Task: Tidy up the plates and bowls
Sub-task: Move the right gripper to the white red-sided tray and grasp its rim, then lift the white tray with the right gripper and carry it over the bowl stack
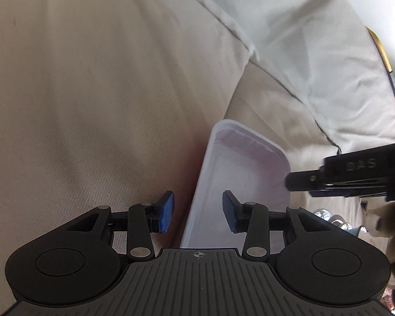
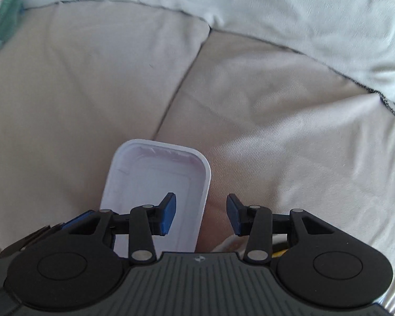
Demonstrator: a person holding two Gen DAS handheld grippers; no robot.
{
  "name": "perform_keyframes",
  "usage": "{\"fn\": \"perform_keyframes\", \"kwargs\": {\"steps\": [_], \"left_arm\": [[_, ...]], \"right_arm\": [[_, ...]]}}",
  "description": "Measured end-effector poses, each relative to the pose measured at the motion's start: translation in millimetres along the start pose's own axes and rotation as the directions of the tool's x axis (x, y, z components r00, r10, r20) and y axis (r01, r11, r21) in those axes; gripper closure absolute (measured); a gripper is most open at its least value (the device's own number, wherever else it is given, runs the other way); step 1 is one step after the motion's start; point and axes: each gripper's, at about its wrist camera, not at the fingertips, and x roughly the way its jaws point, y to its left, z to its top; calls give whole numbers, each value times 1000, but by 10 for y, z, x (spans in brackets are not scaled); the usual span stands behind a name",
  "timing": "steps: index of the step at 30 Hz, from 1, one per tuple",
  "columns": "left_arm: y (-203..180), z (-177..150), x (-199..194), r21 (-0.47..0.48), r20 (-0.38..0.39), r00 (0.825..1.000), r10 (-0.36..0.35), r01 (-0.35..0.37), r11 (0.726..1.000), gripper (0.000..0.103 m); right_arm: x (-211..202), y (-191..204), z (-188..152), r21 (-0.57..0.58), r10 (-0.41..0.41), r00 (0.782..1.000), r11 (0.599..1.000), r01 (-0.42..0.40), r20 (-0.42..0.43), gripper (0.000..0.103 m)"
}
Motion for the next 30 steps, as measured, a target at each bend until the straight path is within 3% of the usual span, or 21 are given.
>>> {"fn": "perform_keyframes", "kwargs": {"steps": [4, 6, 11, 16, 19, 24, 26, 30], "left_arm": [[103, -22, 114, -52, -33, 998, -61, 59, 997, 73], [133, -32, 76, -59, -27, 998, -52, 51, 997, 73], [245, -36, -340, -62, 68, 998, -7, 11, 998, 73], [421, -147, -600, -67, 71, 996, 50, -45, 997, 72], [506, -243, -628, -72, 61, 994, 88, -83, 994, 72], [563, -314, -656, -86, 68, 996, 56, -50, 995, 72], [582, -362, -661, -92, 55, 997, 49, -44, 995, 72], [571, -430, -695, -108, 41, 997, 62, -57, 993, 72]], "right_arm": [[281, 129, -11, -18, -9, 998, 1000, 8, -68, 62], [271, 185, -72, -23, 8, 998, 1000, -9, -55, 61], [65, 265, -255, -34, 158, 987, 987, -159, -36, 61], [31, 334, -511, 11, 296, 955, 955, -296, -28, 61], [85, 350, -798, 81, 346, 938, 935, -345, 2, 61], [116, 356, -1361, 69, 323, 931, 939, -338, 169, 60], [199, 331, -1455, 65, 360, 921, 926, -373, 149, 60], [158, 298, -1631, -23, 368, 908, 928, -371, 199, 60]]}}
